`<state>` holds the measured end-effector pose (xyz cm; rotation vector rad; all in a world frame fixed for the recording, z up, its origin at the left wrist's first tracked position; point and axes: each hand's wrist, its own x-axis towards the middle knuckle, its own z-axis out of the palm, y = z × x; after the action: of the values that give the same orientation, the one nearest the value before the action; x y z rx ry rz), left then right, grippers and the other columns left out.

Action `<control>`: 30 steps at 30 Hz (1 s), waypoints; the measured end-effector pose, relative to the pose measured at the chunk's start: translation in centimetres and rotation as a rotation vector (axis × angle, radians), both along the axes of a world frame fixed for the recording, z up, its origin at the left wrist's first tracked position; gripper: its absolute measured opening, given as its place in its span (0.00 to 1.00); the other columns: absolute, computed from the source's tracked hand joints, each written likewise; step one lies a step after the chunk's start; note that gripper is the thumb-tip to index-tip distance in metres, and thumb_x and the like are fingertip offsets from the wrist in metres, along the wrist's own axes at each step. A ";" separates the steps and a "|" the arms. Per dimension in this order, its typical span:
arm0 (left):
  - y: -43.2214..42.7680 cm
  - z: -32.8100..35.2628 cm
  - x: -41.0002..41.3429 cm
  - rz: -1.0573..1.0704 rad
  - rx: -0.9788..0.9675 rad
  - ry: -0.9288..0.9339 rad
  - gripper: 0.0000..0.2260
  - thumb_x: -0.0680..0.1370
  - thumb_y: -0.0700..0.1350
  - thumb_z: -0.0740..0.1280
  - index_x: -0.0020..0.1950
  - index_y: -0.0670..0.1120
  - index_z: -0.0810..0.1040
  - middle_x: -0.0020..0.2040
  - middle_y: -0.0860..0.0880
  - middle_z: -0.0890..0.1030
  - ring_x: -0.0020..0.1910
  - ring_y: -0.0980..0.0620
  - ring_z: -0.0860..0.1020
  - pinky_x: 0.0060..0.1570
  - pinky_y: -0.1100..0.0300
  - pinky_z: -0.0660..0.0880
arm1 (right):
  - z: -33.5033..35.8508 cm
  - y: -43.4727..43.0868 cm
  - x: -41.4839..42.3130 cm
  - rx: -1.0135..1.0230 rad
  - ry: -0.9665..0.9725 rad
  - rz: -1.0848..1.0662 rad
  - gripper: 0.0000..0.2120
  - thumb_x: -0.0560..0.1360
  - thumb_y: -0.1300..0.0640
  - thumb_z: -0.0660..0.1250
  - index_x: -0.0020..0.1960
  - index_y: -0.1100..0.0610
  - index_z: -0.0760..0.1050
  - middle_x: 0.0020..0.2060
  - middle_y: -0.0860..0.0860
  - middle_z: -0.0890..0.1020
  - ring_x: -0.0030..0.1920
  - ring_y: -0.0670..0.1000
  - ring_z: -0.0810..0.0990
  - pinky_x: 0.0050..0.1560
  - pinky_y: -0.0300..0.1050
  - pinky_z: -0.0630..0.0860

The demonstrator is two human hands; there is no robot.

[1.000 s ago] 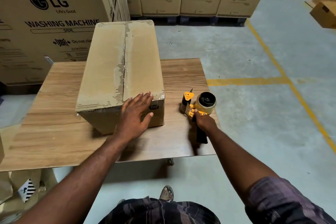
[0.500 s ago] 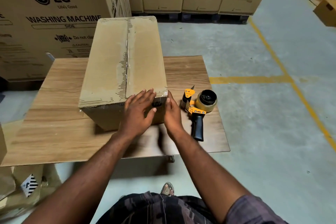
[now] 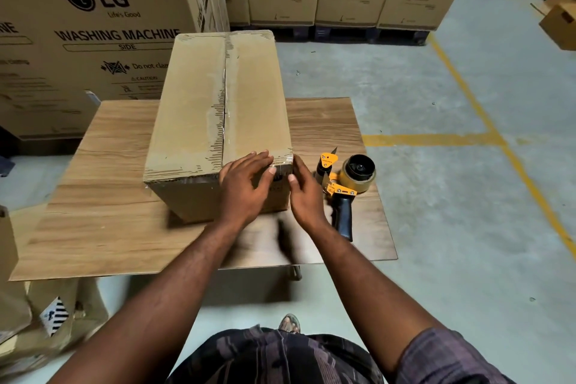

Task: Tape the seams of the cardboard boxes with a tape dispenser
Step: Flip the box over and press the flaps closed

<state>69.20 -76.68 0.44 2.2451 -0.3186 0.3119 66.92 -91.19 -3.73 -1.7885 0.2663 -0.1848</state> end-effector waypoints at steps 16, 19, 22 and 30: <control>0.6 -0.4 1.3 0.008 0.230 -0.118 0.12 0.75 0.49 0.74 0.58 0.56 0.83 0.59 0.58 0.83 0.57 0.53 0.79 0.58 0.52 0.67 | 1.3 -2.6 2.1 -0.536 -0.246 0.242 0.25 0.82 0.53 0.62 0.78 0.54 0.68 0.77 0.58 0.67 0.70 0.55 0.76 0.65 0.44 0.74; 1.1 -0.5 1.0 -0.042 0.260 -0.109 0.19 0.72 0.43 0.76 0.62 0.56 0.81 0.63 0.58 0.81 0.61 0.53 0.77 0.60 0.54 0.64 | 1.4 -3.0 1.7 -0.582 -0.246 0.301 0.28 0.82 0.59 0.64 0.80 0.54 0.64 0.80 0.56 0.63 0.72 0.56 0.73 0.65 0.51 0.76; 1.4 -0.3 0.9 -0.087 0.242 -0.092 0.20 0.73 0.47 0.76 0.64 0.55 0.80 0.65 0.58 0.79 0.64 0.54 0.76 0.62 0.53 0.65 | 1.7 -3.5 1.6 -0.603 -0.254 0.345 0.30 0.81 0.61 0.67 0.81 0.56 0.63 0.81 0.55 0.59 0.78 0.54 0.65 0.73 0.47 0.68; 1.5 0.5 1.6 -0.068 0.277 -0.130 0.14 0.76 0.47 0.74 0.60 0.57 0.81 0.61 0.60 0.81 0.59 0.53 0.77 0.55 0.54 0.66 | 2.6 -2.4 2.0 -0.724 -0.369 0.353 0.22 0.80 0.66 0.67 0.73 0.60 0.73 0.76 0.55 0.71 0.79 0.60 0.63 0.67 0.55 0.75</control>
<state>70.77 -75.23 0.95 2.4832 -0.5345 0.3986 68.91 -93.60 -1.17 -2.4254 -0.4368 -0.3853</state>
